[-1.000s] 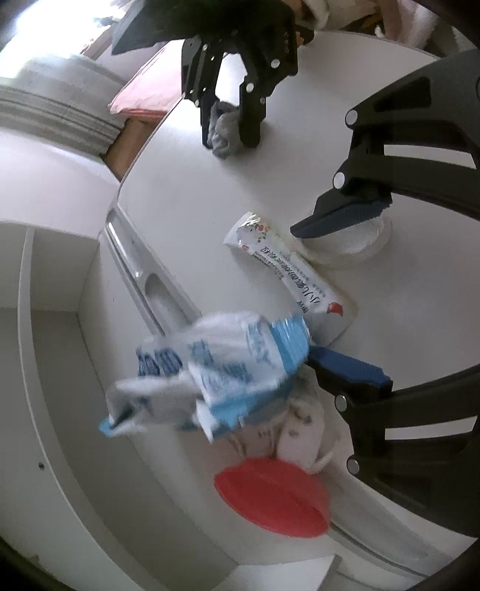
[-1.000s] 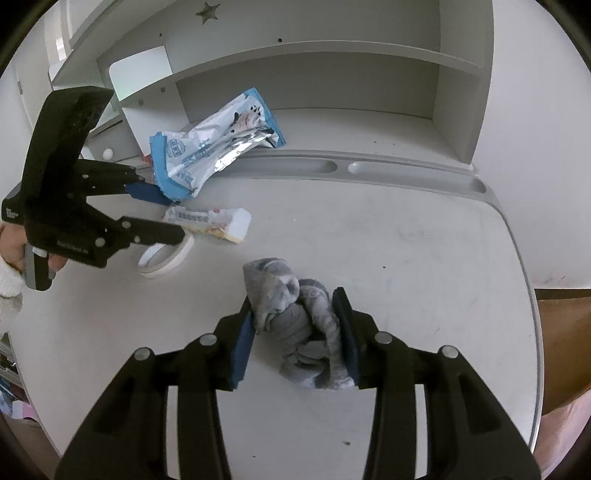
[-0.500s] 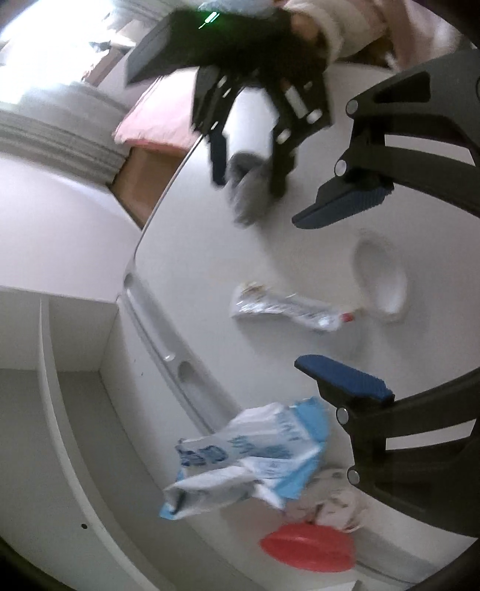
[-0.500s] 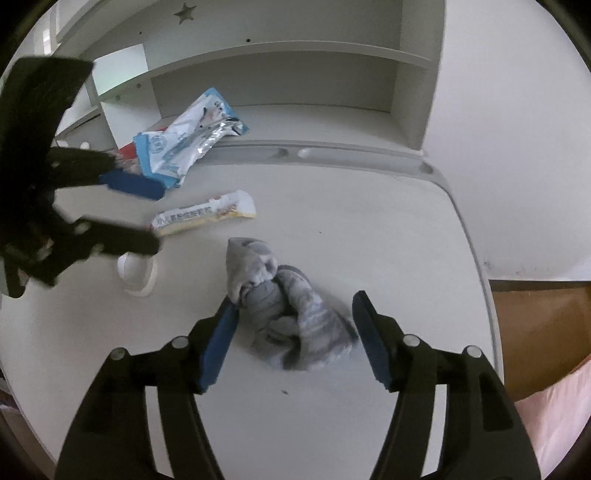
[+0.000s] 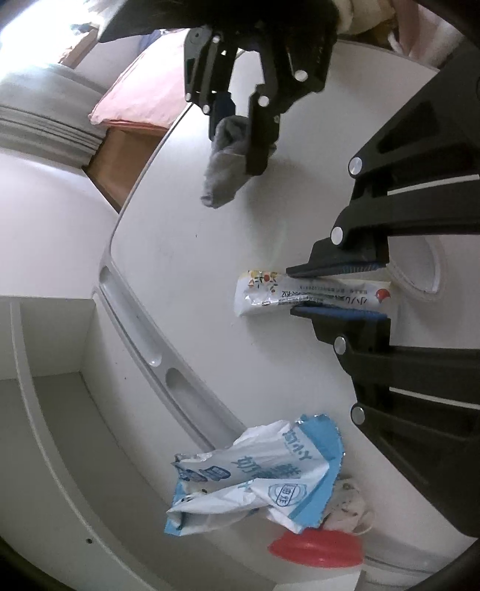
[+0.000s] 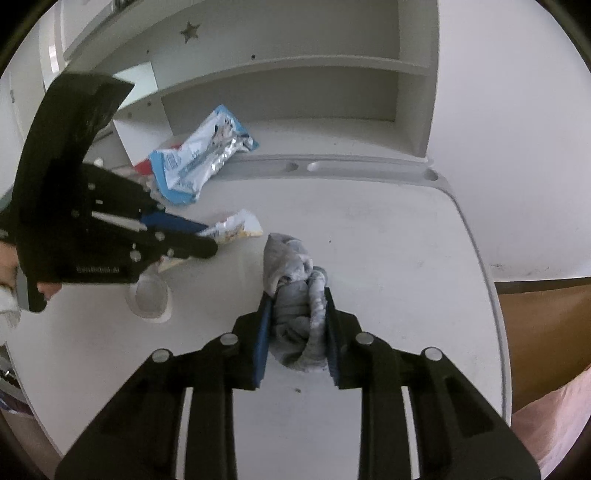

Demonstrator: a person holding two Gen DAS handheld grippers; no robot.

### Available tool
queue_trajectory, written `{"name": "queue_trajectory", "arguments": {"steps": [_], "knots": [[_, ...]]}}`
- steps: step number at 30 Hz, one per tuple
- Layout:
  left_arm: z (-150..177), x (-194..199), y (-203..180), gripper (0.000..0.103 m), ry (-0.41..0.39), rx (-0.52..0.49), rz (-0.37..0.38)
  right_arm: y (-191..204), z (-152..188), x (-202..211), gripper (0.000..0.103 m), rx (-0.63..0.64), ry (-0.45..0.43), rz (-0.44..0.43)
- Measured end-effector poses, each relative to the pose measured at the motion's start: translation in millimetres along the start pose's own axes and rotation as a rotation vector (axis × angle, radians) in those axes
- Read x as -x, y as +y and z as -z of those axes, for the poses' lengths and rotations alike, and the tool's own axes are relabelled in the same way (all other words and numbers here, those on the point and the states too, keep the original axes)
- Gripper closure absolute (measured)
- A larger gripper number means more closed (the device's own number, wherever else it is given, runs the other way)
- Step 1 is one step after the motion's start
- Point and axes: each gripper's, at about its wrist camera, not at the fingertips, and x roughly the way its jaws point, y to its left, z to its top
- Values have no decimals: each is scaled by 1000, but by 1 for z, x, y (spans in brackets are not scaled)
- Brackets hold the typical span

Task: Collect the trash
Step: 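Grasp the grey sock with the right tool while the left tool grasps the toothpaste tube, then carry tube and sock over the black bin and open both tools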

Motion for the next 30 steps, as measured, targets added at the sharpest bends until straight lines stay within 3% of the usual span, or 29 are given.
{"name": "queue_trajectory", "arguments": {"steps": [5,8,10,13,16,19,20,23,26,30], "knots": [[-10,23,-30,89,-64,-21,43,-5,6,12,77,-21,-1,15],[-20,38,-64,88,-113,-63,97,-28,15,55,77,-81,-74,35],[-29,48,-98,89,-149,-104,154,-62,30,104,77,-167,-149,70],[-47,54,-178,88,-196,-196,270,-118,65,172,77,-303,-219,139],[-58,43,-251,88,-195,-265,360,-173,117,225,77,-447,-235,222],[-63,5,-331,88,-101,-317,453,-221,178,242,77,-584,-185,253],[-61,-20,-364,88,-31,-331,487,-235,199,240,77,-628,-157,260],[-50,-74,-416,88,67,-368,464,-271,256,227,77,-738,-83,276],[-35,-143,-442,88,191,-314,462,-306,310,197,77,-861,6,253],[-8,-243,-442,88,385,-195,430,-330,371,113,77,-984,211,139]]}}
